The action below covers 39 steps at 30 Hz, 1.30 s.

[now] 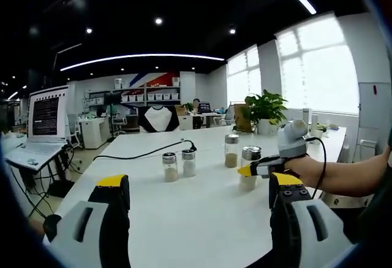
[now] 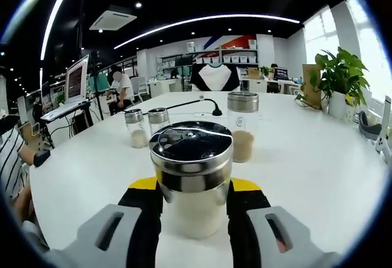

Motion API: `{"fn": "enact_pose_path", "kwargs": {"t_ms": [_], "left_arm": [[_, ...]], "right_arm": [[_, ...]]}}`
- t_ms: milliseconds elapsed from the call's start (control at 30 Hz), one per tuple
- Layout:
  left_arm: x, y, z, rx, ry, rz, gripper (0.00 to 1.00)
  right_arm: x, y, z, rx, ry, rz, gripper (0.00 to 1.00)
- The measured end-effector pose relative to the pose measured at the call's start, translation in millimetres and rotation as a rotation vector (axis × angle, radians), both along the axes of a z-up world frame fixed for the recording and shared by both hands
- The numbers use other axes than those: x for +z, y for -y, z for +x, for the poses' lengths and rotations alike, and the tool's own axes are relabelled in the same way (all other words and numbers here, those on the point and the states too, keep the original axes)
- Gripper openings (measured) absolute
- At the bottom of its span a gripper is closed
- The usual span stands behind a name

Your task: Rotate the seasoning bottle until the label or dispensing opening points toward the visible target arrow and the bottle remains upright within the marked orientation range

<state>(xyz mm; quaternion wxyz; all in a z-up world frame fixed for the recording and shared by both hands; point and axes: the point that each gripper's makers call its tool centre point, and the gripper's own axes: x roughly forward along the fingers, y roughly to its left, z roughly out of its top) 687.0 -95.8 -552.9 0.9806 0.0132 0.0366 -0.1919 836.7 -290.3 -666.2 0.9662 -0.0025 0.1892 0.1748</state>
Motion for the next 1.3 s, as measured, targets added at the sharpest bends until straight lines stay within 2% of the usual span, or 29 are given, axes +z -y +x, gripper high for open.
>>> {"fn": "enact_pose_path", "kwargs": {"t_ms": [200,733,1300], "left_arm": [[3.1,2.2,-1.0,-0.013,0.008,-0.011,1.00],[-1.8,9.8,-2.1,-0.033,-0.002,0.006,1.00],[-3.5,11.7,-1.4,-0.035,-0.007,0.011,1.00]], "right_arm": [[0.3,-0.3,-1.3,0.045,-0.001,-0.003,0.39],[0.3,-0.6,-5.0,0.138,0.006,-0.003,0.39],[-0.6,-3.0,-6.2,0.299,0.004,-0.007,0.39]]}}
